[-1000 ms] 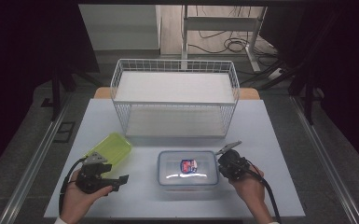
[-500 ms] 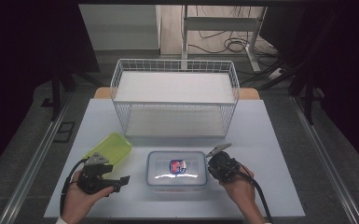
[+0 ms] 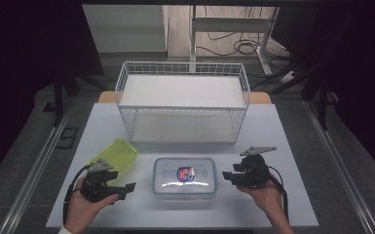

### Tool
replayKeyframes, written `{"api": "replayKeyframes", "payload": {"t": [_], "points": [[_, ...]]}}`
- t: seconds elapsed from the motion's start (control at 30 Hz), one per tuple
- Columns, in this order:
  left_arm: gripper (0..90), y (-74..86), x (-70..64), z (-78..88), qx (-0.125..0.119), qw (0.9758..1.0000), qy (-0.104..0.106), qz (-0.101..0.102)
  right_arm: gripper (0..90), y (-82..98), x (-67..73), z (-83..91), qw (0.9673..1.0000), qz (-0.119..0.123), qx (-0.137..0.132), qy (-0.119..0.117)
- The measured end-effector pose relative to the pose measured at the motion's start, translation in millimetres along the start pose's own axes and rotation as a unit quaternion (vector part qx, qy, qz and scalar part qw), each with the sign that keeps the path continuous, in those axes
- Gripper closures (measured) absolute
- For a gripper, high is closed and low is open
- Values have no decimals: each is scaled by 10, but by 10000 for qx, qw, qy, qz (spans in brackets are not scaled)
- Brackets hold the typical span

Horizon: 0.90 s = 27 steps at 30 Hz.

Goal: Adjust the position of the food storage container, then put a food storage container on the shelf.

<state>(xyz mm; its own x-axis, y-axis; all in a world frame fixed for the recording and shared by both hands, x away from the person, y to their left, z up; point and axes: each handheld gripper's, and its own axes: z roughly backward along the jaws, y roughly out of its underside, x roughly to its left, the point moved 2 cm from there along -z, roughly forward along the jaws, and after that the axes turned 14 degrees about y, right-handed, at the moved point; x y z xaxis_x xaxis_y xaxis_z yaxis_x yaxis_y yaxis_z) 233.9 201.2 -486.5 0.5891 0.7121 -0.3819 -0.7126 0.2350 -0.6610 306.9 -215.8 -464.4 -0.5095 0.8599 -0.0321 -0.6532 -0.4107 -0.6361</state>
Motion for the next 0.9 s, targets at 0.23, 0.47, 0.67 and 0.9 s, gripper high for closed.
{"api": "replayKeyframes", "payload": {"t": [0.23, 0.47, 0.67, 0.9], "points": [[185, -7, 12, 10, -72, 9999, -13, 102, 242, -28, 37, 32, 9983, -233, -174, -508], [178, -11, 23, 14, -169, 9997, 57, 195, 203, 4, 35, 28, 9972, -218, -185, -684], [165, -33, 9, 18, -275, 9991, 179, 265, 199, 11, 12, 39, 9968, -298, -214, -710], [152, -100, -45, -50, -312, 9976, 439, 441, 213, 8, 29, 3, 9959, -459, -132, -764]]}}
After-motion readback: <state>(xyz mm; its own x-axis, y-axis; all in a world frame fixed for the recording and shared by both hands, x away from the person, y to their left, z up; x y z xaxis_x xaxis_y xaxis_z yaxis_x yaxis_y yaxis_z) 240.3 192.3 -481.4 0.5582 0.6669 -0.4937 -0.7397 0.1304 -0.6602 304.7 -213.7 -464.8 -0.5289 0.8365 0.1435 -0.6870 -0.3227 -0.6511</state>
